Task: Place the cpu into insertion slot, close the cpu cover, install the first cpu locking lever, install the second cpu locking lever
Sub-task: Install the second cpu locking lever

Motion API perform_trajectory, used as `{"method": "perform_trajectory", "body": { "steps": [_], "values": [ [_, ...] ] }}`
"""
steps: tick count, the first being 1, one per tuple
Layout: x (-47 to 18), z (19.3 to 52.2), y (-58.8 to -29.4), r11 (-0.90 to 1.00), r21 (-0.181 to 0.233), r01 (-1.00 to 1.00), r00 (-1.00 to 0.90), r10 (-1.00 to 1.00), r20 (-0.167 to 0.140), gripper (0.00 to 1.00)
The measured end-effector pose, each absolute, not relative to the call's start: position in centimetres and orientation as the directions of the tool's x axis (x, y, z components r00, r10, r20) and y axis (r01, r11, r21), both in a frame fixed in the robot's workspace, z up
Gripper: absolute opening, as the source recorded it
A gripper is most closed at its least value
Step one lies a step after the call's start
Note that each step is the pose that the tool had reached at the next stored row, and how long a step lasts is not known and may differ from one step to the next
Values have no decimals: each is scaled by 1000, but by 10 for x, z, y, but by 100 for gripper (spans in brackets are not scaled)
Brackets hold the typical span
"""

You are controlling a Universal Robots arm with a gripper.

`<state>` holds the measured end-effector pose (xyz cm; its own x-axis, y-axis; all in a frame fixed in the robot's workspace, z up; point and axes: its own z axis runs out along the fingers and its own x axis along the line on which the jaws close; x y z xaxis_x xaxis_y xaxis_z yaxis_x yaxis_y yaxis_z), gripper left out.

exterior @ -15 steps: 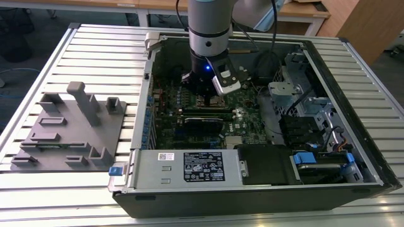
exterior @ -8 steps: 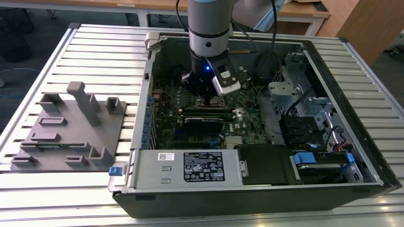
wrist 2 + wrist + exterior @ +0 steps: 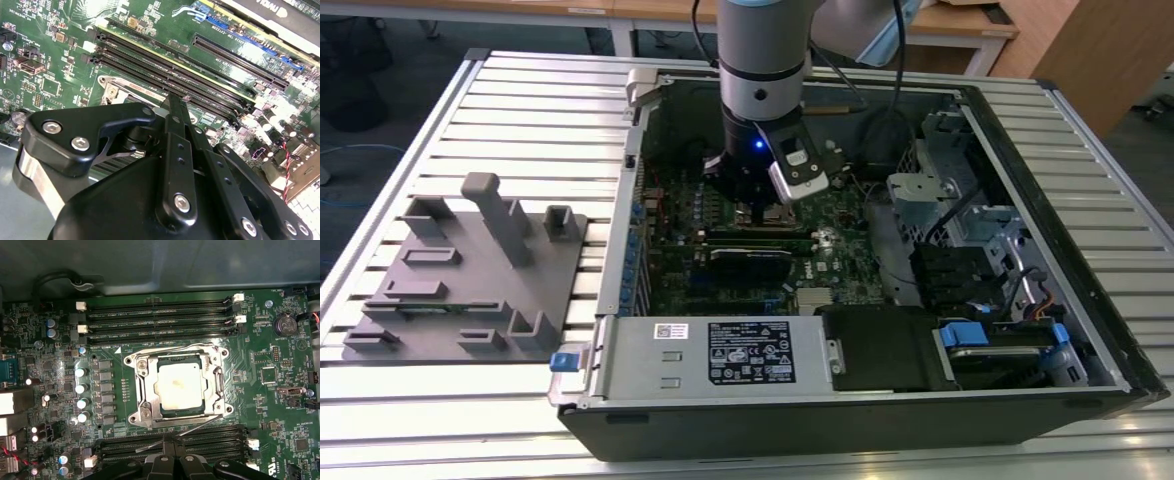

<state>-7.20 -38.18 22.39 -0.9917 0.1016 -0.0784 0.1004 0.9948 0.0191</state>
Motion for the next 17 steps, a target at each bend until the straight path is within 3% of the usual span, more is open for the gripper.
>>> {"method": "perform_trajectory", "body": {
  "steps": [17],
  "values": [
    [-78, 222, -382, 995, 19, 100, -992, 102, -77, 10]
  ]
}}
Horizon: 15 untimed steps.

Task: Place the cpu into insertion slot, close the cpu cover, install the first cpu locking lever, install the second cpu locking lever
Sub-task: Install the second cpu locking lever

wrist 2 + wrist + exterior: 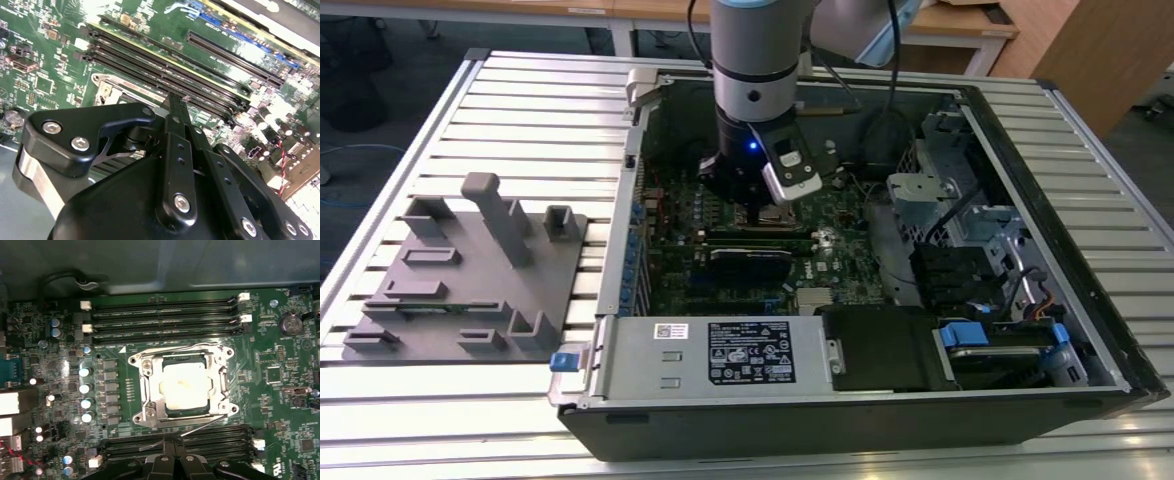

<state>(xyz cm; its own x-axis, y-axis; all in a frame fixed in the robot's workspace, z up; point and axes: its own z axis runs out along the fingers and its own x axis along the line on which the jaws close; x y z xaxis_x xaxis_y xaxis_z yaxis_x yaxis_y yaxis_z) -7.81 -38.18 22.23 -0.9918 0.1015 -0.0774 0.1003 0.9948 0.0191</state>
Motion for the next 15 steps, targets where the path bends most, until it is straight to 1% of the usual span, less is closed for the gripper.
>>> {"method": "perform_trajectory", "body": {
  "steps": [15],
  "values": [
    [-84, 210, -382, 995, 19, 101, -992, 102, -77, 10]
  ]
}}
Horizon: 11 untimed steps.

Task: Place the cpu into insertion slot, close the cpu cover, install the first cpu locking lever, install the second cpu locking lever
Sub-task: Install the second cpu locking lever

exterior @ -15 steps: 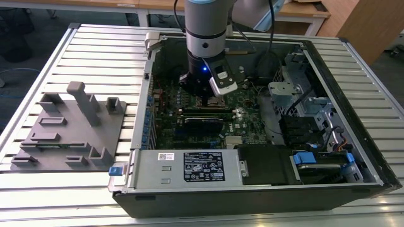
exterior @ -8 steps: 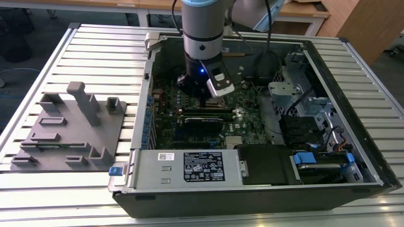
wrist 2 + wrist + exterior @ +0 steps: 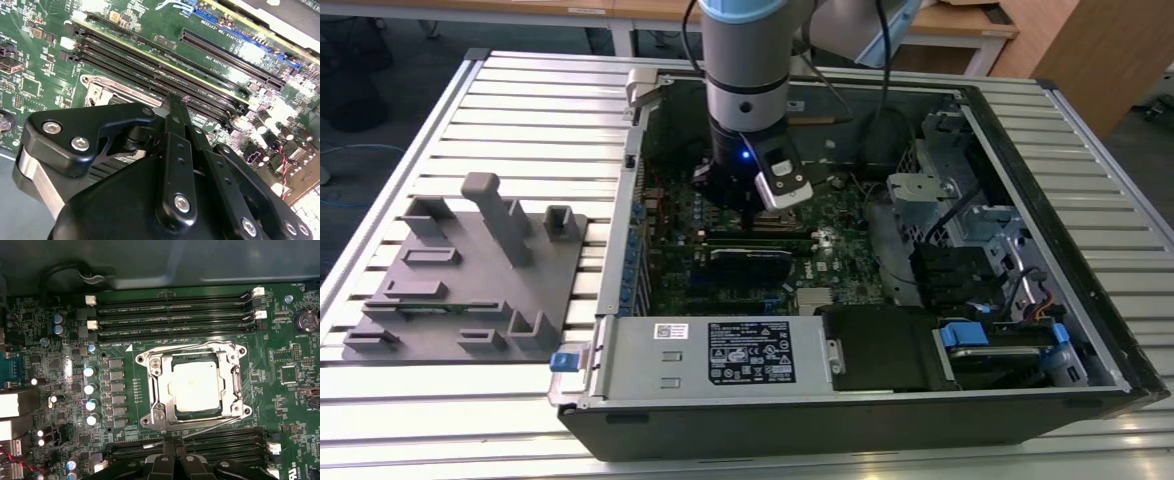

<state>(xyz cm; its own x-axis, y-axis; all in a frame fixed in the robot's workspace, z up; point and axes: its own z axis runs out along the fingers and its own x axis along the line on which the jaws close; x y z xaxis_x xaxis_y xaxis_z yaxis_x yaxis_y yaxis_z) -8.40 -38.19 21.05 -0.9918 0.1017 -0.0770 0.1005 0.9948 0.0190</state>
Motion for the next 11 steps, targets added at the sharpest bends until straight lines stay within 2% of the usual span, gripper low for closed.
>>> {"method": "perform_trajectory", "body": {
  "steps": [11],
  "values": [
    [-89, 207, -382, 995, 19, 100, -992, 102, -77, 10]
  ]
}}
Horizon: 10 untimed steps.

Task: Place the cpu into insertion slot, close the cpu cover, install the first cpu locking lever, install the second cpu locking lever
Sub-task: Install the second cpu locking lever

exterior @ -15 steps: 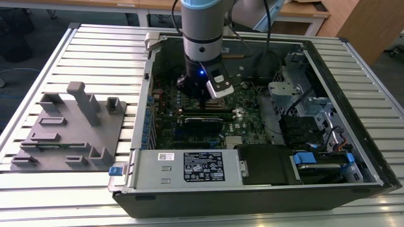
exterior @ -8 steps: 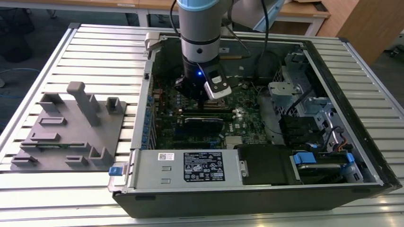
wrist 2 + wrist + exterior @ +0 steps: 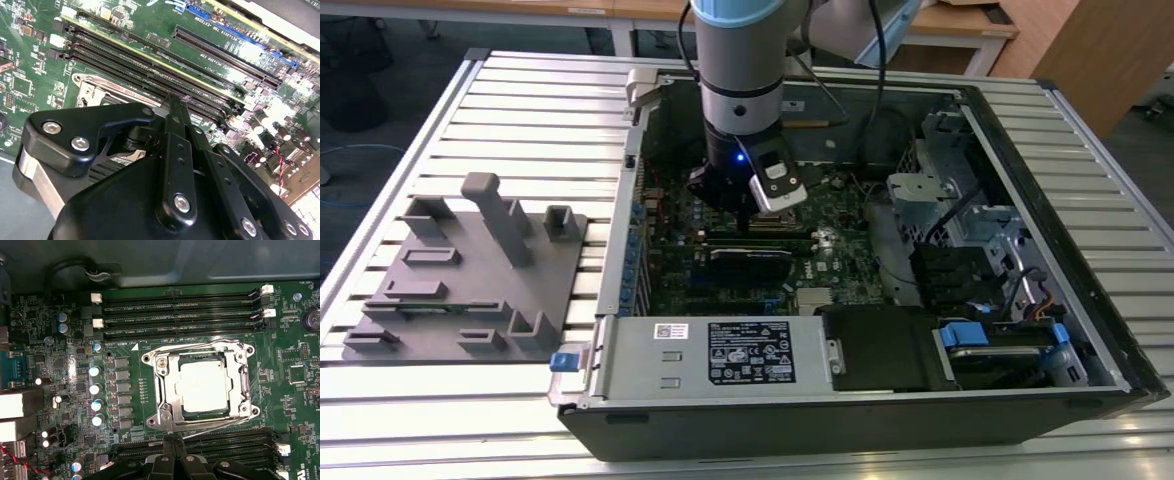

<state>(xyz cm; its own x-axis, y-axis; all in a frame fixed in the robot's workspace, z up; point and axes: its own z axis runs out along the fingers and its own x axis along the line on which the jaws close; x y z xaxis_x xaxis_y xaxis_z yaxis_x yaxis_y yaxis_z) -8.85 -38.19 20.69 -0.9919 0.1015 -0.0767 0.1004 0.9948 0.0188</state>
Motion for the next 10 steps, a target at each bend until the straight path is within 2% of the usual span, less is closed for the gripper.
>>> {"method": "perform_trajectory", "body": {
  "steps": [10],
  "values": [
    [-93, 207, -382, 995, 21, 100, -992, 102, -77, 10]
  ]
}}
